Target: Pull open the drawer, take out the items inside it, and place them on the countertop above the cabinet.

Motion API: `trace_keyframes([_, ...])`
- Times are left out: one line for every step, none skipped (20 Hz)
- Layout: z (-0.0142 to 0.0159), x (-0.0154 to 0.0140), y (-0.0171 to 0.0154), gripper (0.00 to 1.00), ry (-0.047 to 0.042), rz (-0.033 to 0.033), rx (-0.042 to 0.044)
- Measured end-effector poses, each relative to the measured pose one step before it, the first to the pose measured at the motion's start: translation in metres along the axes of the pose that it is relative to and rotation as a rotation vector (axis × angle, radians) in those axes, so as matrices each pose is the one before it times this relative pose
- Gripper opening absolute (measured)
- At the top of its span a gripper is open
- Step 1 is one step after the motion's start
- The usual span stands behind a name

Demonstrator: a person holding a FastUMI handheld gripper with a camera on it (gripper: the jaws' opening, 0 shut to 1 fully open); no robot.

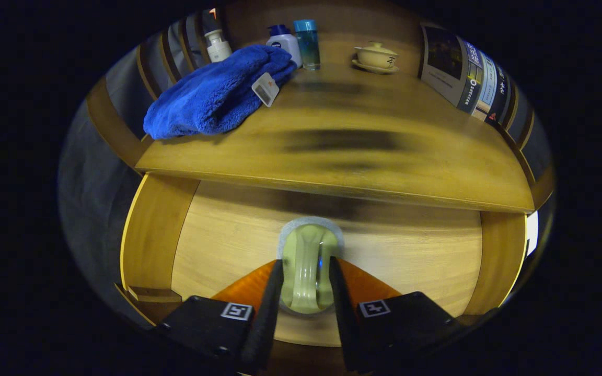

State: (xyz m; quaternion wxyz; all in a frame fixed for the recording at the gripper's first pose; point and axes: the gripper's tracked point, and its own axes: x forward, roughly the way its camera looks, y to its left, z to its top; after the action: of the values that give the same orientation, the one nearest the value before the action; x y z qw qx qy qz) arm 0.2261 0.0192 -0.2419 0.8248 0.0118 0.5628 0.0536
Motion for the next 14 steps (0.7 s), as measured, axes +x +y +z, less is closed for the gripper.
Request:
trace_keyframes([-0.00231,-0.00197,-0.00055,0.55,0.00766,-0.00213,-0.00514])
trace_keyframes([-0.00235,0.00161,-0.00014,0.45,0.00292,0.00059,-0.00408])
trace_keyframes([-0.00083,-0.00151,-0.00172,0.4,0.00454,-0.00893,-0.01092])
trace_keyframes([0.00041,0.00075,-0.00198,0.36,-0.00884,-0.00371,0.00093])
trace_keyframes([0.00047,0.00097,-0.00177,0.32,-0.01117,-0.0169,-0.00482])
trace_keyframes([0.00179,-0.00726,0.00031,0.28,-0.00585,0.0038,-0.00932])
trace_keyframes([0.00142,0.00313,-0.00119,0.28,-0.02119,-0.00286,-0.00455])
trace_keyframes([0.00452,-0.01101,-0.00383,0.23,-0.02133,-0.01288,-0.00762])
trace_keyframes([0.0022,-0.00377,-0.001,0.23,-0.02311,-0.00266,-0.00163])
trace_keyframes([0.00402,-0.01022,0.00045,0.23,-0.01963,0.00758,0.00474])
trace_keyframes([0.00382,-0.01045,0.00166,0.23,-0.01939,0.01434,0.00926])
trace_keyframes([0.0039,-0.01305,0.00201,0.23,-0.0196,0.01512,0.01017])
trace_keyframes([0.00468,-0.0161,0.00207,0.23,-0.02629,0.01563,0.00614])
trace_keyframes([0.00801,-0.01415,0.00076,0.23,-0.0366,0.00807,-0.00502])
